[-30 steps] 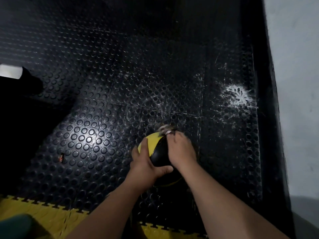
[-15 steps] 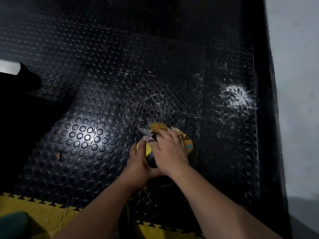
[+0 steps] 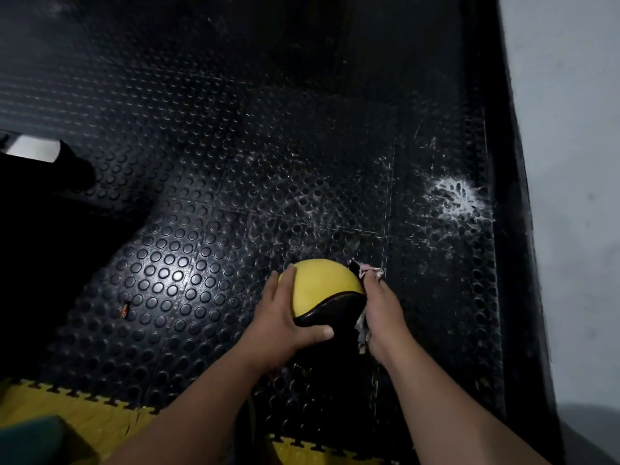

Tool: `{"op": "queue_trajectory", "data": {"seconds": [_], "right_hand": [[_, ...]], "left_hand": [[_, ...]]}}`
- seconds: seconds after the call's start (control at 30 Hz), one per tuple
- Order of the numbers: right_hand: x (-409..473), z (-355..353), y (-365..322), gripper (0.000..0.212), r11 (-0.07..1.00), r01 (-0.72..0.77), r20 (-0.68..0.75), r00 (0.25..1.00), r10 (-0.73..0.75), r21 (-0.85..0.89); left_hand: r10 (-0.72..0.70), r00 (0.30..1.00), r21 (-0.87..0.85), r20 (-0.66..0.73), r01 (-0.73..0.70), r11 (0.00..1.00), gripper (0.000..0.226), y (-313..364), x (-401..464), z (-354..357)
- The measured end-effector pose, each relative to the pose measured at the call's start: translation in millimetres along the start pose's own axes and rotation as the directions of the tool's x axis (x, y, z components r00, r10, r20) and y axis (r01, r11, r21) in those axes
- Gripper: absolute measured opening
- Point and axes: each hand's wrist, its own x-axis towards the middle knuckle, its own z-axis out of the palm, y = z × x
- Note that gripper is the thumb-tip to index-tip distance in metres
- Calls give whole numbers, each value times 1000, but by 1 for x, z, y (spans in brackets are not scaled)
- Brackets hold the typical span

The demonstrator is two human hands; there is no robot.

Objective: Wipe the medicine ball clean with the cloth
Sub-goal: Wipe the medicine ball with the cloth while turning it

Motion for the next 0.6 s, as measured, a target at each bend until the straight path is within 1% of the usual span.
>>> {"op": "queue_trajectory", "data": {"seconds": [0.07, 0.13, 0.17, 0.2, 0.23, 0.27, 0.3, 0.33, 0.37, 0.4, 0.43, 0.47, 0.5, 0.53, 0.57, 0.6], "right_hand": [[-9, -1, 4, 43, 998, 29, -1, 1000, -29, 49], [-17, 2, 3, 42, 998, 44, -9, 999, -43, 35], [-22, 5, 2, 42, 997, 79, -35, 996, -80, -26], [-28, 10, 1, 44, 981, 142, -51, 987, -150, -133], [-36, 15, 2, 47, 931, 235, -27, 967, -253, -279], [-42, 20, 4, 49, 833, 344, 61, 933, -354, -432], [-45, 23, 9, 48, 708, 437, 174, 893, -414, -555], [-43, 24, 13, 47, 623, 484, 252, 869, -426, -614], [-38, 21, 13, 48, 601, 484, 274, 870, -410, -636], [-32, 16, 8, 48, 658, 427, 224, 900, -373, -620], [-26, 14, 3, 49, 725, 349, 136, 932, -337, -594], [-22, 15, -2, 49, 744, 294, 69, 946, -318, -600], [-23, 21, -5, 50, 699, 291, 67, 942, -330, -653], [-28, 28, -6, 51, 585, 332, 136, 926, -353, -740], [-35, 34, -3, 51, 447, 402, 241, 895, -374, -800], [-40, 37, 0, 50, 356, 459, 324, 868, -377, -814]], "left_hand": [[-24, 997, -93, -67, 18, 995, 142, -1, -1, 1], [-102, 990, -192, -93, 82, 978, 153, 1, 0, 2], [-133, 986, -201, -100, 111, 973, 159, 2, 1, 4], [-150, 982, -175, -111, 129, 976, 163, 1, 2, 7], [-153, 980, -126, -128, 137, 983, 166, -1, 3, 11], [-149, 979, -86, -140, 138, 987, 167, -3, 4, 14], [-154, 978, -69, -141, 145, 987, 166, -4, 5, 17], [-168, 976, -76, -138, 159, 984, 162, -3, 5, 19], [-185, 975, -92, -121, 175, 980, 155, 0, 4, 21], [-201, 975, -107, -96, 190, 976, 150, 2, 4, 23], [-212, 974, -118, -77, 202, 972, 147, 4, 5, 25], [-217, 974, -125, -68, 207, 970, 145, 4, 7, 27], [-217, 974, -133, -67, 207, 969, 142, 5, 10, 29], [-219, 974, -144, -64, 208, 968, 136, 5, 13, 29], [-224, 973, -151, -57, 213, 965, 129, 6, 14, 28], [-229, 972, -154, -46, 220, 963, 124, 4, 15, 26]]}}
